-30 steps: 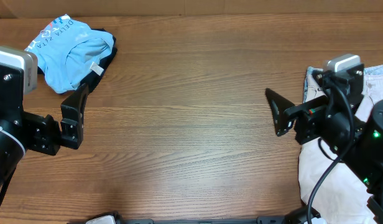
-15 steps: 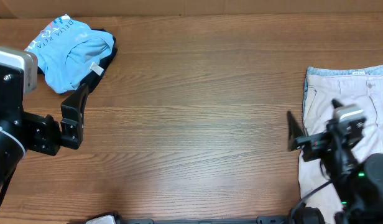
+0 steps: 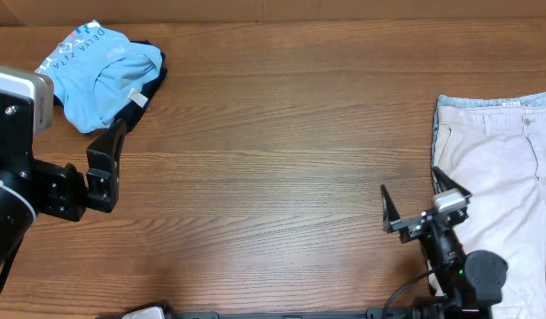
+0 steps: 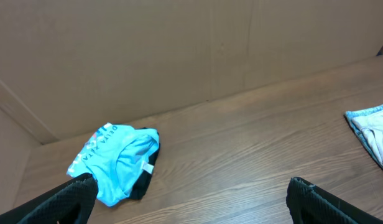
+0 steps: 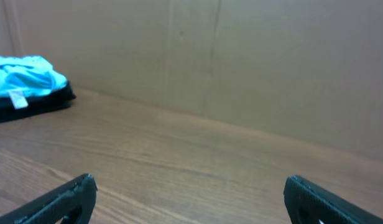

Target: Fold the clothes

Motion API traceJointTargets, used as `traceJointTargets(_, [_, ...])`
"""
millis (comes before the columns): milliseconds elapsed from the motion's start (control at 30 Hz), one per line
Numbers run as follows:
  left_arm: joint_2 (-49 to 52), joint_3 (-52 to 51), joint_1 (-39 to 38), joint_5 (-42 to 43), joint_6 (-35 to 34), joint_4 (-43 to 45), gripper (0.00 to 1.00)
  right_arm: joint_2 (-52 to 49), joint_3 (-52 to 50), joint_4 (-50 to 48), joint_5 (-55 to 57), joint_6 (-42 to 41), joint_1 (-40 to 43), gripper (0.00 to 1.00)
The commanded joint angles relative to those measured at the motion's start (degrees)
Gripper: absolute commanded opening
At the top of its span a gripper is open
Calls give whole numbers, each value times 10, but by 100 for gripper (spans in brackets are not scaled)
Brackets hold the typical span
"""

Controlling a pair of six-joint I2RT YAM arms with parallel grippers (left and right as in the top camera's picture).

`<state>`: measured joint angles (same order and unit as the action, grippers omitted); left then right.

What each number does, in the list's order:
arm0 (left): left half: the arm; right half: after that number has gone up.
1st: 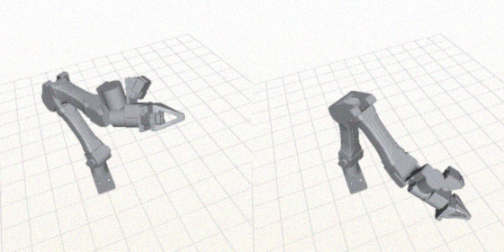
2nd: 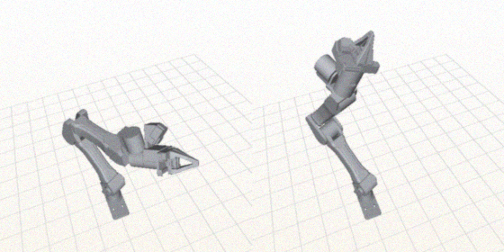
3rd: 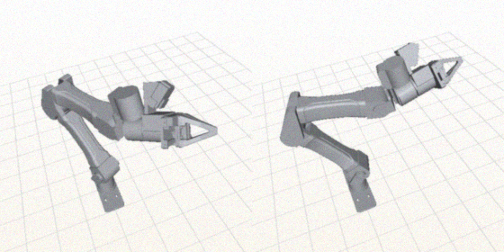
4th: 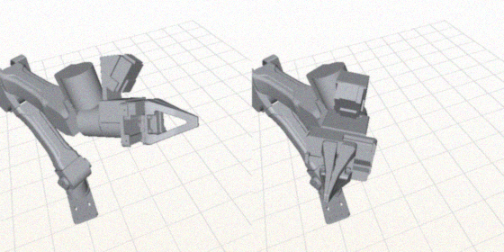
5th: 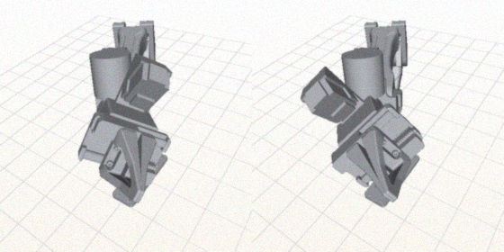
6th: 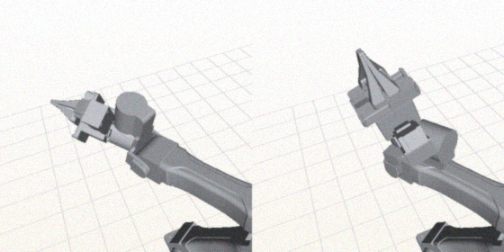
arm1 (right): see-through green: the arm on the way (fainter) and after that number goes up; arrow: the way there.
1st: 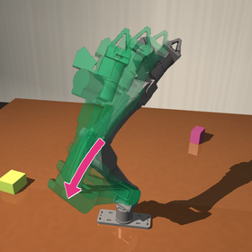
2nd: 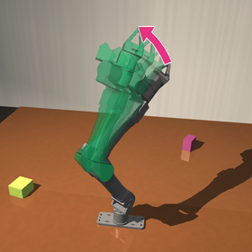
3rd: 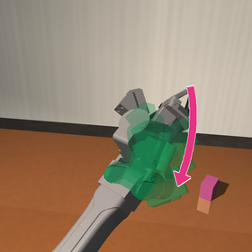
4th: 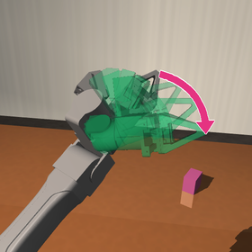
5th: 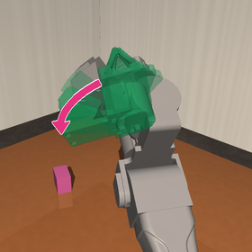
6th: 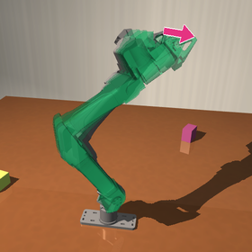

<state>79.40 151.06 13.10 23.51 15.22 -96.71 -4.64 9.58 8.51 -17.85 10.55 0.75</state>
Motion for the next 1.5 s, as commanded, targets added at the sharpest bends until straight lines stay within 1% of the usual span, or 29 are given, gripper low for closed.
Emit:
traceJointTargets(0, [-3, -1, -3, 0, 9, -1, 100, 45, -47, -30, -16, 0, 2, 100])
traceJointTargets(133, [-3, -1, -3, 0, 9, -1, 100, 45, -90, -94, -21, 0, 2, 100])
traceJointTargets(233, [-3, -1, -3, 0, 9, -1, 100, 45, -92, -66, -27, 0, 2, 100])
traceJointTargets(400, [-3, -1, -3, 0, 9, -1, 100, 45, -92, -54, -26, 0, 2, 100])
traceJointTargets(1233, [-3, -1, -3, 0, 9, -1, 100, 45, -91, -54, -26, 0, 2, 100])
traceJointTargets(1300, [-3, -1, -3, -17, 16, -1, 100, 45, -91, -54, -26, 0, 2, 100])
traceJointTargets(1467, [-3, -7, -3, -103, 15, -1, 100, 45, -91, -54, -26, 0, 2, 100])
